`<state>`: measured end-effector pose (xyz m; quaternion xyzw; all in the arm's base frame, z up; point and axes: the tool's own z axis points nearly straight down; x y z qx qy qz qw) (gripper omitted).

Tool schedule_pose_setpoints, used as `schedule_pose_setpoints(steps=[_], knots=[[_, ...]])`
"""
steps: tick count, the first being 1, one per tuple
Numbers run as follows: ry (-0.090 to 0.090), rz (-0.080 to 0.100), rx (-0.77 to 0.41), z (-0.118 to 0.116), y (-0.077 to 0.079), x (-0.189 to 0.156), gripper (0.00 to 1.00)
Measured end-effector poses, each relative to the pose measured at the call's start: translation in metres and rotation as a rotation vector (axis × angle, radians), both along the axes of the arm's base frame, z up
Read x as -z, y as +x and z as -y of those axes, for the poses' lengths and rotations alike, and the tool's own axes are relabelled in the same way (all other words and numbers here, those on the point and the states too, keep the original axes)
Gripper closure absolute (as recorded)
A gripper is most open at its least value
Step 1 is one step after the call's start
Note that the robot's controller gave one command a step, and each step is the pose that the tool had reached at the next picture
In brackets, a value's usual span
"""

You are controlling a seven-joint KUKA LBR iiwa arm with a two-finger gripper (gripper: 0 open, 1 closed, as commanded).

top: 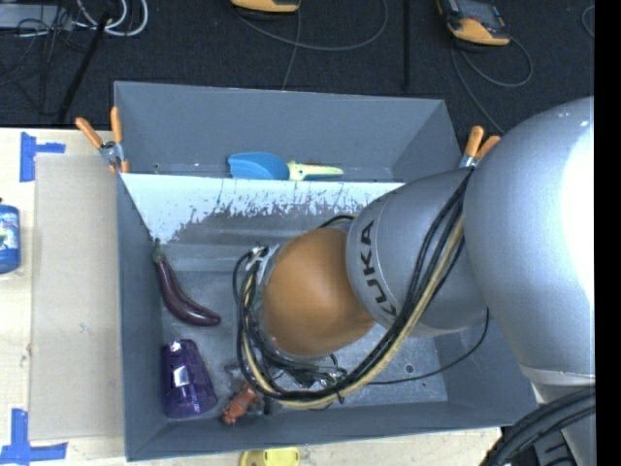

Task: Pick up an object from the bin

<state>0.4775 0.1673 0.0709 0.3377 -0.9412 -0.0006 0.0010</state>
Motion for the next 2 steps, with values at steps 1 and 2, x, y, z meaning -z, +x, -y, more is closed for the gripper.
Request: schedule_pose_setpoints(steps=[1,2], knots=[[0.000,0.001,0.001,-0.0002,0.0001,-0.0047,1.00],[-0.001,-0.003,0.002,-0.0001,-0.0010,-0.0118,1.00]])
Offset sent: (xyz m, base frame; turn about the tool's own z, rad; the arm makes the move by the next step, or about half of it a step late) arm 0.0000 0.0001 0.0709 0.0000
